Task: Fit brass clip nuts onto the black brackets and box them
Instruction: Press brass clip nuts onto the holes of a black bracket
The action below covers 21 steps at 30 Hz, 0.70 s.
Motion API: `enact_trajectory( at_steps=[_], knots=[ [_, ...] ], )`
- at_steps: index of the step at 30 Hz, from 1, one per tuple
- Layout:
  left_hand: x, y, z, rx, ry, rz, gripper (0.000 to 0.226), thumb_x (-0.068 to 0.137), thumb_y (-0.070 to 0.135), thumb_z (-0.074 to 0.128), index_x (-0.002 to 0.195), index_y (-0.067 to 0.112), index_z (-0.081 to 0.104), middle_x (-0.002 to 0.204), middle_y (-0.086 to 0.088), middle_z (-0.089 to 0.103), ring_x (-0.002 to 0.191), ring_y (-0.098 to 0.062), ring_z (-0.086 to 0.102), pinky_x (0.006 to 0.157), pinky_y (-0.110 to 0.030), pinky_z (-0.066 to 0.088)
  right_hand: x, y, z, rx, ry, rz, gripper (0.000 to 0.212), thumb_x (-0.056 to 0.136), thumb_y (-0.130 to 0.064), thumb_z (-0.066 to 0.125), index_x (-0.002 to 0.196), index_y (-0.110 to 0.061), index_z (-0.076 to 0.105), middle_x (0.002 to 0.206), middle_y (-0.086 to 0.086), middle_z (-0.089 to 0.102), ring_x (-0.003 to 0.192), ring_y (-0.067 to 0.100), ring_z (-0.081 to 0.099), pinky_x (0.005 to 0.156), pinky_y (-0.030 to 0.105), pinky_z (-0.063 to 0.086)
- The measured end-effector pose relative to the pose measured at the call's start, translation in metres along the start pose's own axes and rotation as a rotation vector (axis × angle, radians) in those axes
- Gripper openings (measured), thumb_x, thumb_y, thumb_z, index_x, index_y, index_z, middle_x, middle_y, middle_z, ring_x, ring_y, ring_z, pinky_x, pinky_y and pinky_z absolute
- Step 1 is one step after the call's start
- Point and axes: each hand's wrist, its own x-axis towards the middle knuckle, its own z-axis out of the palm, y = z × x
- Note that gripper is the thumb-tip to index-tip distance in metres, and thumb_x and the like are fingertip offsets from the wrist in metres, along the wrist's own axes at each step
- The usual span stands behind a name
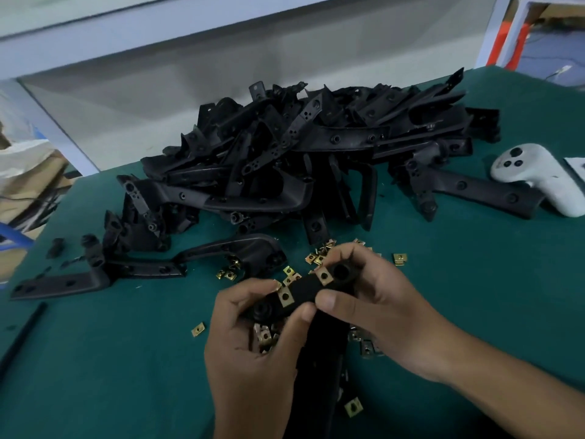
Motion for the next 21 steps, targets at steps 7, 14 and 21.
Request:
enact_trajectory(
  at_steps=[7,14,21],
  knots=[
    [0.01,0.01,-0.004,-0.563,-0.267,-0.501,0.058,0.056,0.063,0.089,0.096,0.023,0.08,0.085,-0.005,0.076,0.08,-0.019,0.075,0.068,-0.029,0.06,0.002,-0.013,-0.005,-0.032,-0.079,-0.081,0.03,0.064,-0.027,0.091,0.09,-0.024,0.076,0.087,-0.005,0.071,0.085,0.01,0.068,0.076,0.02,0.055],
    [0.012,0.004,-0.01,-0.586,-0.385,-0.621,0.054,0.053,0.045,0.098,0.087,0.008,0.077,0.086,-0.016,0.073,0.077,-0.022,0.072,0.07,-0.028,0.06,0.0,-0.017,-0.006,-0.122,-0.107,-0.077,0.029,0.062,-0.015,0.087,0.081,-0.026,0.069,0.074,-0.005,0.065,0.067,0.006,0.059,0.062,0.016,0.05],
    [0.013,0.007,-0.011,-0.619,-0.54,-0.752,0.044,0.057,0.043,0.098,0.075,0.009,0.076,0.078,-0.011,0.07,0.072,-0.016,0.068,0.066,-0.024,0.056,0.001,-0.025,-0.011,-0.308,-0.151,-0.133,0.022,0.07,-0.016,0.085,0.081,-0.03,0.071,0.077,-0.009,0.067,0.072,0.007,0.062,0.067,0.018,0.05]
  ],
)
